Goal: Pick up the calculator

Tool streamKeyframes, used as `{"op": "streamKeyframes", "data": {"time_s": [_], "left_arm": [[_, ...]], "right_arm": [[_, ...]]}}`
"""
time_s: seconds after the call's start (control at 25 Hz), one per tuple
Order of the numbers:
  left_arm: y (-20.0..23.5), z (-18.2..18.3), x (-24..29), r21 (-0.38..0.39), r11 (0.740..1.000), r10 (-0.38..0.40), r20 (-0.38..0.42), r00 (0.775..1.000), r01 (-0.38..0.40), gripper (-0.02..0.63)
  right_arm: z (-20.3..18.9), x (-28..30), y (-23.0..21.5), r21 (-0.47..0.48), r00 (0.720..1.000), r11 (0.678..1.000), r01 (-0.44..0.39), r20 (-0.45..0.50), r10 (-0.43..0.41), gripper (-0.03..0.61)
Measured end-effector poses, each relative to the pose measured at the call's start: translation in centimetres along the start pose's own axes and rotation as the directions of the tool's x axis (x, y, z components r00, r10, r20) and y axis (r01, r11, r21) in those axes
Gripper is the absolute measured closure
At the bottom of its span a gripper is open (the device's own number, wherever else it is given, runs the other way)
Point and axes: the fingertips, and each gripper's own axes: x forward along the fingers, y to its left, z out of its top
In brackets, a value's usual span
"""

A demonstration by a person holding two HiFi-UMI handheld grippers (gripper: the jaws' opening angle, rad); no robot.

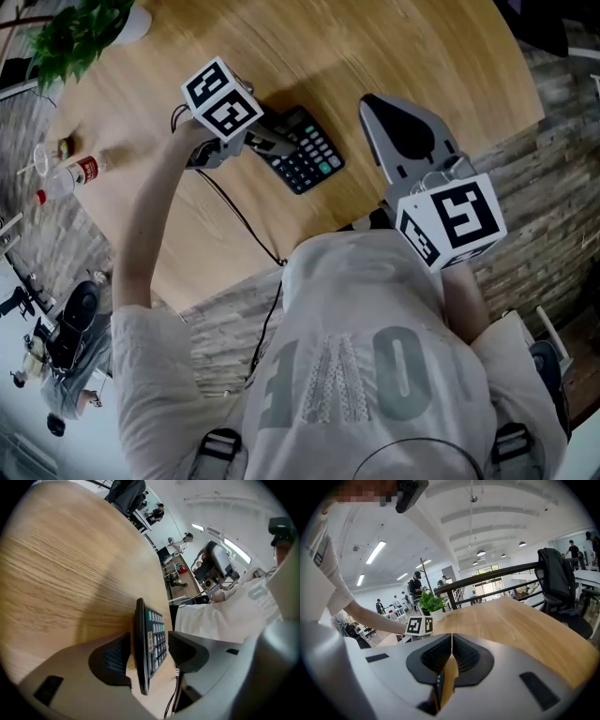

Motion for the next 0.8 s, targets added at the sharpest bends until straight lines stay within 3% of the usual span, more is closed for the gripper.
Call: {"op": "streamKeyframes", "data": {"time_s": [0.32, 0.44, 0.68, 0.8], "left_arm": [[-0.9, 0.0, 1.0, -0.084, 0.982, -0.171, -0.023, 0.985, 0.169, 0.374], [0.1, -0.2, 1.1, -0.078, 0.992, -0.108, -0.054, 0.993, 0.104, 0.489], [0.6, -0.3, 1.2, -0.099, 0.992, -0.083, -0.072, 0.994, 0.075, 0.491], [0.5, -0.2, 1.1, -0.057, 0.996, -0.07, -0.045, 0.997, 0.067, 0.494]], "right_arm": [[-1.4, 1.1, 0.2, 0.023, 1.0, 1.0, -0.001, -0.031, 0.002, 0.558], [-1.5, 1.5, 0.1, 0.019, 0.999, 1.0, 0.0, -0.036, 0.001, 0.558], [-1.1, 2.0, -0.2, -0.011, 0.999, 1.0, 0.013, -0.041, -0.013, 0.558], [-0.7, 2.0, -0.2, -0.026, 0.999, 1.0, 0.004, -0.033, -0.005, 0.558]]}}
